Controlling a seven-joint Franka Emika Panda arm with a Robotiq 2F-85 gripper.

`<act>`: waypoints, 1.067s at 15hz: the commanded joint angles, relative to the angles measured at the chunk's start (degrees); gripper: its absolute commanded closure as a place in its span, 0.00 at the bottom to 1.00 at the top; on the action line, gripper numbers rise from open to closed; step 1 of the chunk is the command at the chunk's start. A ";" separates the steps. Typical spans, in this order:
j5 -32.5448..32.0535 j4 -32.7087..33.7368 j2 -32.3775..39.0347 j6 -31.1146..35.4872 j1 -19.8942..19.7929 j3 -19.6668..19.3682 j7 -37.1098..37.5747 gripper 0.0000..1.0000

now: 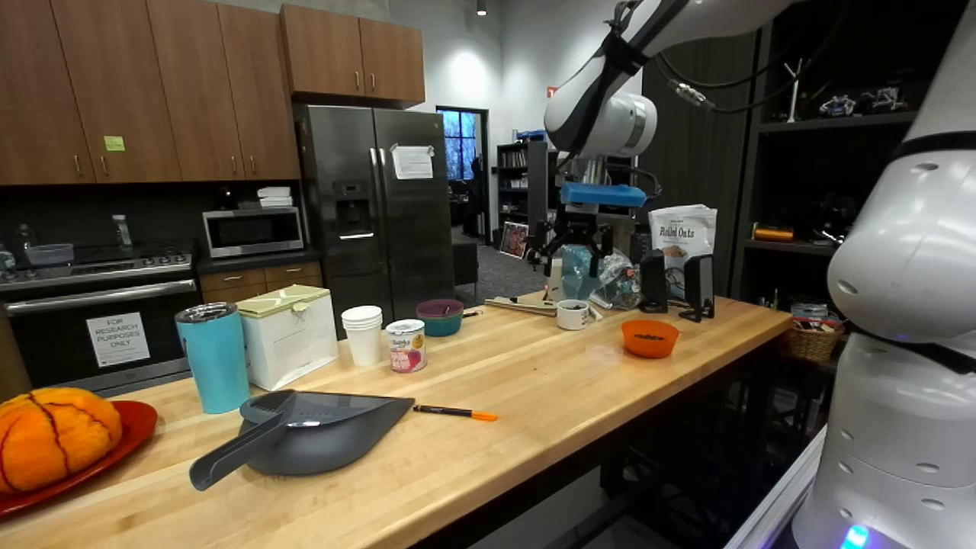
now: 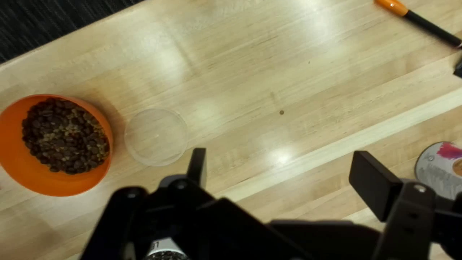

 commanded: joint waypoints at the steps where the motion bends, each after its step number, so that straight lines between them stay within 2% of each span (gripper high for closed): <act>1: -0.56 0.03 2.19 3.02 -1.77 -2.03 0.33 0.00; 6: 0.15 -0.76 5.77 10.15 -2.55 -3.69 -0.04 0.00; 10: 4.04 -0.81 9.34 15.07 -2.00 -4.20 -2.48 0.00; 16: 10.01 -0.67 14.15 18.74 -1.61 -3.65 -8.79 0.00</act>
